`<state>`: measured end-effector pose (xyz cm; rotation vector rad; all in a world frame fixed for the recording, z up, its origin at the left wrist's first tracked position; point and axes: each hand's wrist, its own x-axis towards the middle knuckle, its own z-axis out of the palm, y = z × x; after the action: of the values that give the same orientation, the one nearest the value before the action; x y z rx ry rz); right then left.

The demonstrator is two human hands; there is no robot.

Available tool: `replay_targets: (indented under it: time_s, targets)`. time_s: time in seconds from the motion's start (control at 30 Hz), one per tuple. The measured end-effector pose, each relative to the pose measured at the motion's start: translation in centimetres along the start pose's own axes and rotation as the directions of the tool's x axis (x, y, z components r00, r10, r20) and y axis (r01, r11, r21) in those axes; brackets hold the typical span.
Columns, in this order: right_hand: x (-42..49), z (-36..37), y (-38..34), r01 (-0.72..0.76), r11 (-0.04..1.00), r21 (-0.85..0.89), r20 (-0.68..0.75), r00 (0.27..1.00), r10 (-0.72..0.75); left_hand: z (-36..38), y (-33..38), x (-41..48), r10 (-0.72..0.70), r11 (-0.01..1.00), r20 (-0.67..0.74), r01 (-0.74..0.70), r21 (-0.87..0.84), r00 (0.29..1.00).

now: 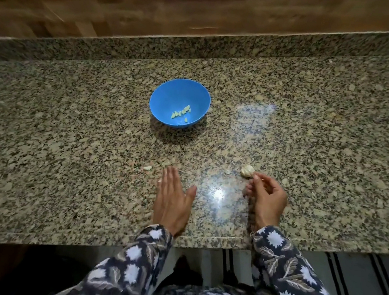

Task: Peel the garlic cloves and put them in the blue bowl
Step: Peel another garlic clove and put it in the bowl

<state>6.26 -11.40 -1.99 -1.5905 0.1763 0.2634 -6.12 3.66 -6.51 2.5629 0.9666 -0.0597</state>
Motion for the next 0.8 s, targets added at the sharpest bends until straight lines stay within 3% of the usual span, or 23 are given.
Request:
replay_targets:
  time_s: [0.07, 0.13, 0.27, 0.33, 0.4, 0.57, 0.7, 0.8]
  targets:
    - [0.3, -0.7, -0.2, 0.092, 0.987, -0.135, -0.060, 0.993, -0.101, 0.4, 2.1, 1.7, 0.048, 0.998, 0.017, -0.049, 0.029, 0.999]
    - [0.7, -1.3, 0.1, 0.151, 0.956, -0.251, -0.023, 0.987, -0.161, 0.6, 4.5, 3.0, 0.169, 0.986, 0.068, -0.169, -0.011, 0.983]
    - [2.2, -2.0, 2.1, 0.435, 0.762, -0.480, 0.351, 0.891, -0.288, -1.3, 6.6, 5.9, 0.416, 0.872, 0.053, -0.382, -0.306, 0.908]
    - [2.7, -1.8, 2.4, 0.485, 0.726, -0.486, 0.460, 0.849, -0.260, -2.3, 6.3, 8.9, 0.400, 0.879, 0.003, -0.383, -0.284, 0.917]
    - [3.1, -1.5, 2.3, 0.496, 0.715, -0.494, 0.510, 0.830, -0.223, -2.8, 6.2, 11.9, 0.378, 0.897, 0.075, -0.345, -0.275, 0.923]
    - [4.6, -1.7, 2.1, 0.501, 0.690, -0.522, 0.479, 0.842, -0.248, -1.7, 7.2, 14.7, 0.462, 0.887, 0.222, -0.443, -0.131, 0.859]
    - [6.4, -2.4, 1.5, 0.508, 0.686, -0.521, 0.416, 0.853, -0.315, -1.1, 8.0, 12.0, 0.638, 0.759, 0.275, -0.647, -0.070, 0.719]
    - [7.4, -2.8, 0.9, 0.502, 0.678, -0.536, 0.380, 0.861, -0.337, -0.8, 7.5, 9.3, 0.694, 0.705, 0.292, -0.704, -0.088, 0.658]
